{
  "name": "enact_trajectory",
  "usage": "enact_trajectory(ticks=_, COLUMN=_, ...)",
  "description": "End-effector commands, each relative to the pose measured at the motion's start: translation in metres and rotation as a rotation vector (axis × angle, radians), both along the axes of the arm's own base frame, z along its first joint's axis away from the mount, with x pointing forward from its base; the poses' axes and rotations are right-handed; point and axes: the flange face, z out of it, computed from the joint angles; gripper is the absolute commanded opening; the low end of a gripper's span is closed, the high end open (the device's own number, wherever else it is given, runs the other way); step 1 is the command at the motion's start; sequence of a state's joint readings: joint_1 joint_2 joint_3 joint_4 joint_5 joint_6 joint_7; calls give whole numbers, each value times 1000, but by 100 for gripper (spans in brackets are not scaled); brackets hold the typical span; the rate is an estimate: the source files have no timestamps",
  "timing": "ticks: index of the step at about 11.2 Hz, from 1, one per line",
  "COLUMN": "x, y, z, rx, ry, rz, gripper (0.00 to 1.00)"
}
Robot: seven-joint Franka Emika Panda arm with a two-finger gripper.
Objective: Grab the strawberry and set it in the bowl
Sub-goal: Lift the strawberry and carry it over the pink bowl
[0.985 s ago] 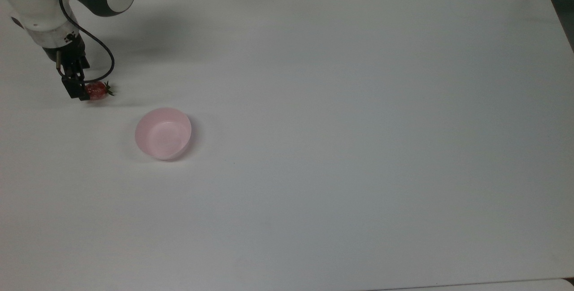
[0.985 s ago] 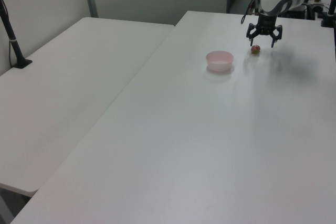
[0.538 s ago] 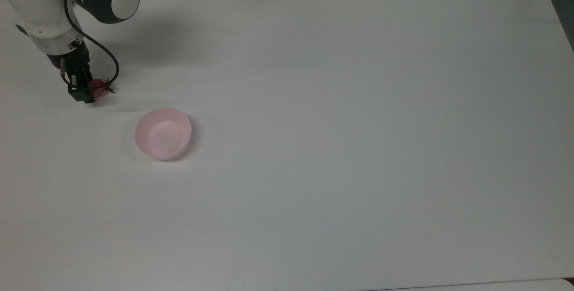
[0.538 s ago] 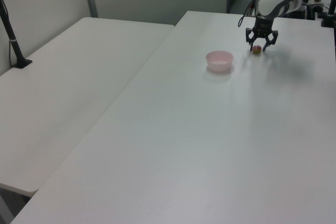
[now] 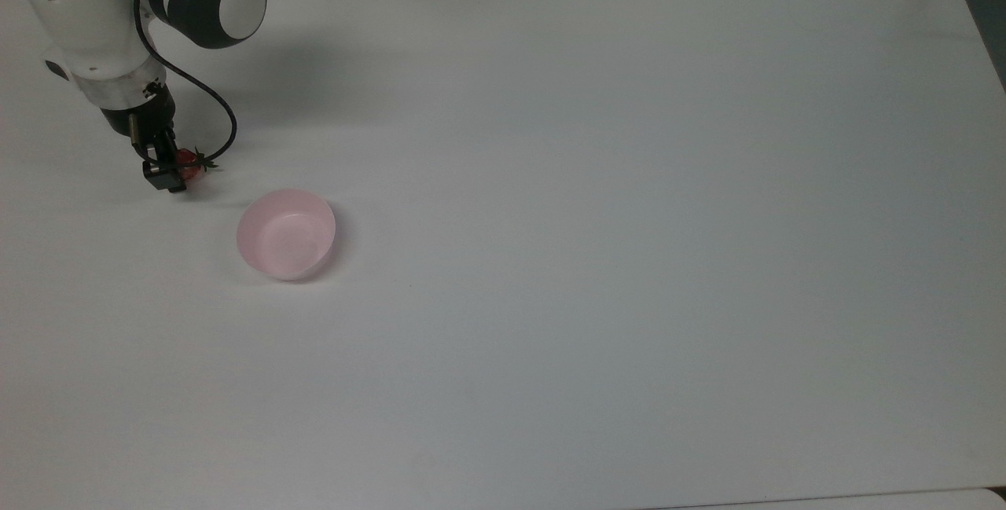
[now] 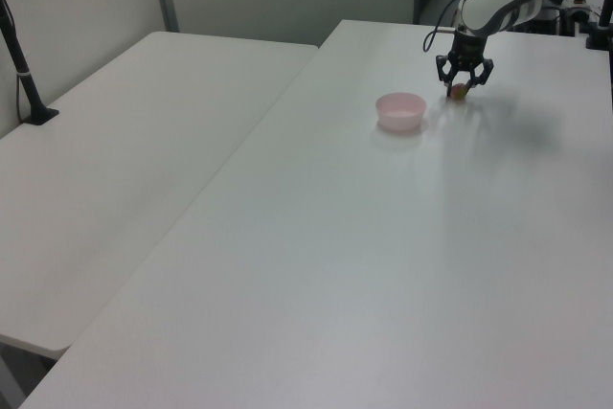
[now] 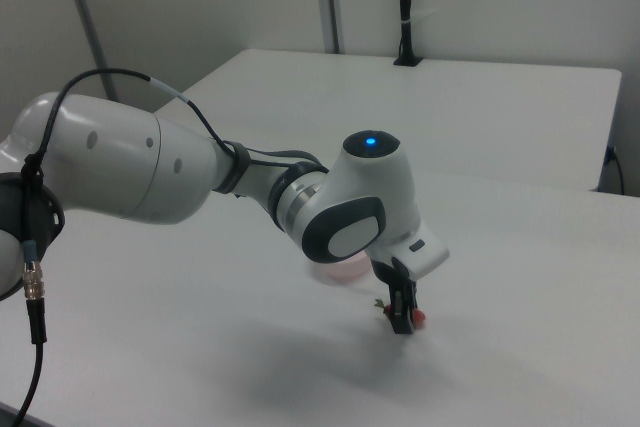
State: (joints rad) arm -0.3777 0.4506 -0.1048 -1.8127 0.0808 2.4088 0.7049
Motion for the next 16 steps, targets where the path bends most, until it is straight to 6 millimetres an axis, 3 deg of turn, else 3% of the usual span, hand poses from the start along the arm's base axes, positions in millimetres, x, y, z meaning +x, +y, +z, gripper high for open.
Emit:
enact_trajectory(ticks=1, x=5, y=0, z=32, rx=-17, ry=-54, rz=19, gripper=16)
enact_trajectory(ticks=5, x=40, y=48, z=96, rx=52, ry=-116, rz=66, gripper=16)
enact_trajectory(ticks=9, x=74, y=119, z=108, rx=78, ry=-153, rz=131, gripper=17)
enact_trajectory(ticks=12, x=84, y=141, z=79, rx=86, ry=-119, rz=154, gripper=17)
enact_trajectory(ticks=16, x=88, y=144, z=59, rx=68, ry=-85, rz=184, gripper=20)
